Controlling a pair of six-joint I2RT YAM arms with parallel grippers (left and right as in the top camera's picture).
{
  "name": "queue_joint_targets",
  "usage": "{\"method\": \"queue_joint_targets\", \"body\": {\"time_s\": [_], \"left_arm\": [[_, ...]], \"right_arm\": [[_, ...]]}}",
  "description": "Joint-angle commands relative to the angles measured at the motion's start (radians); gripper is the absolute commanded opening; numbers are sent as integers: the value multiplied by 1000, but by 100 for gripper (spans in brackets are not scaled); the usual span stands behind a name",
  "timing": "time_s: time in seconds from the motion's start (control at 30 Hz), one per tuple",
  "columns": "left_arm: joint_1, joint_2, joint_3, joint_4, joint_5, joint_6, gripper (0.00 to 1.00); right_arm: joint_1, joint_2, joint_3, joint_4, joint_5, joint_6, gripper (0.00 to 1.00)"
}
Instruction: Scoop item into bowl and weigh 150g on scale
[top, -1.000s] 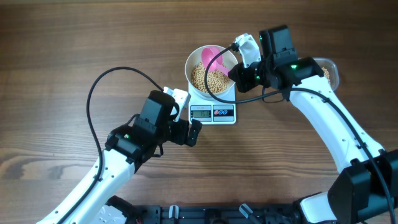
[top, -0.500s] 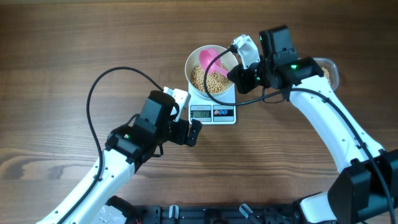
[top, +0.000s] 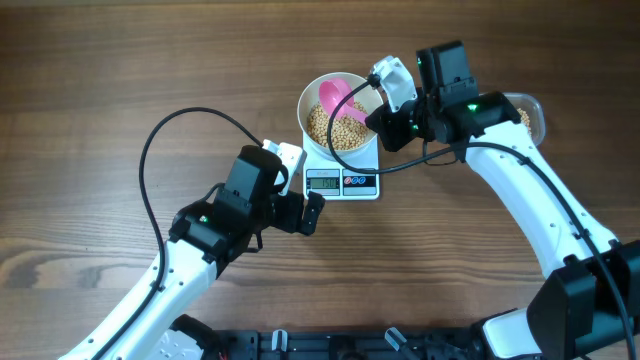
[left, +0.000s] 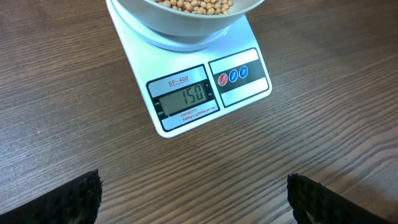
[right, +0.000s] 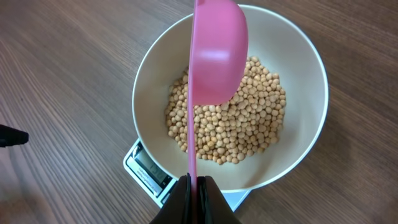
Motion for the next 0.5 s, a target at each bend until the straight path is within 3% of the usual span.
{"method": "queue_joint_targets", "body": {"time_s": [0.0,0.23,0.47], "left_arm": [[-6,6,21,2,-6,12,100],[-6,6,21,2,-6,12,100],[-6,5,21,2,-6,12,100]], "right_arm": [[-6,3,14,39,-59,13,4],[-82,-73,14,95,-95,65,4],[-265,-171,14,-40,1,143,4]]}}
